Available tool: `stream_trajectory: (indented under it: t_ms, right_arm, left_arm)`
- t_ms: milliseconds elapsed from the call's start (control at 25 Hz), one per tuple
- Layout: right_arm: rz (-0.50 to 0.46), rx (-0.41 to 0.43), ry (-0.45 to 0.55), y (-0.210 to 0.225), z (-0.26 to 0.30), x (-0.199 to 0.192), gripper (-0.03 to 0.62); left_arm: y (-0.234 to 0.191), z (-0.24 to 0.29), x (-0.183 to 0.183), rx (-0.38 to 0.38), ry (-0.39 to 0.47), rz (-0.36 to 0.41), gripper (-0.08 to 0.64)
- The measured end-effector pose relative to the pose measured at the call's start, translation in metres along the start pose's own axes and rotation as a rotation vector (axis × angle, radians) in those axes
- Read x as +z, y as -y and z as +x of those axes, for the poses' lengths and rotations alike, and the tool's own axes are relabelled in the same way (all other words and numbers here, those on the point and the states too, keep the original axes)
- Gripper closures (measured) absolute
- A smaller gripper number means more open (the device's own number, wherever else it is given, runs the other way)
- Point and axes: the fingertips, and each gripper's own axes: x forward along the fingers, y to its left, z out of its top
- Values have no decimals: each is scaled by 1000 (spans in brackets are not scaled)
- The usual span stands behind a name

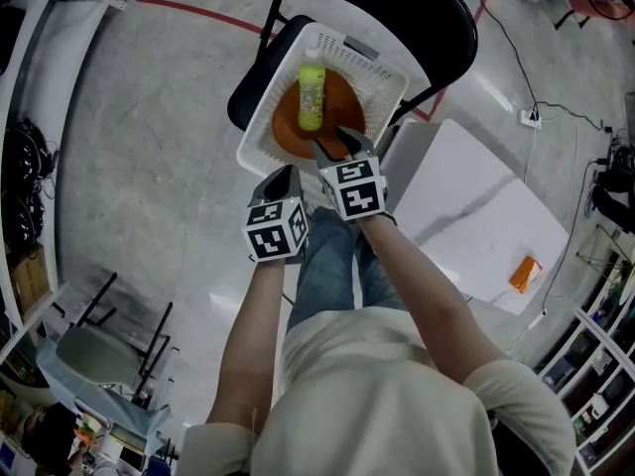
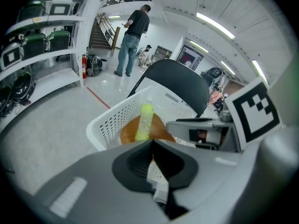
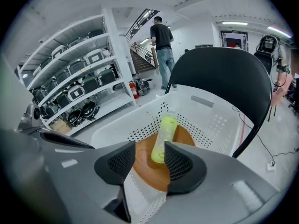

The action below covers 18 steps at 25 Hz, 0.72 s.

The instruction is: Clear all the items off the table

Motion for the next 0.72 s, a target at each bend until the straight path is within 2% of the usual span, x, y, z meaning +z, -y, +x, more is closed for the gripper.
stream_trajectory:
  t_ms: [120,240,280,520,720]
  right_arm:
    - [4,-6,5,1,-5,1,463]
    - [-4,-38,12,5,-12,1,579]
    - [-6,-45,13,6,-14,1,594]
    - [-3,-62,22,9,-25,3,594]
    - [6,-68,41,9,-36,5,594]
  left_arm:
    - [2,-3,2,-2,6,1,551]
    - [6,-6,2,-6,10,4,551]
    - [7,-7,2,-7,11,5,551]
    - [11,-13,0,-13,10,3,551]
    - [16,-20,2,-16,25,36,551]
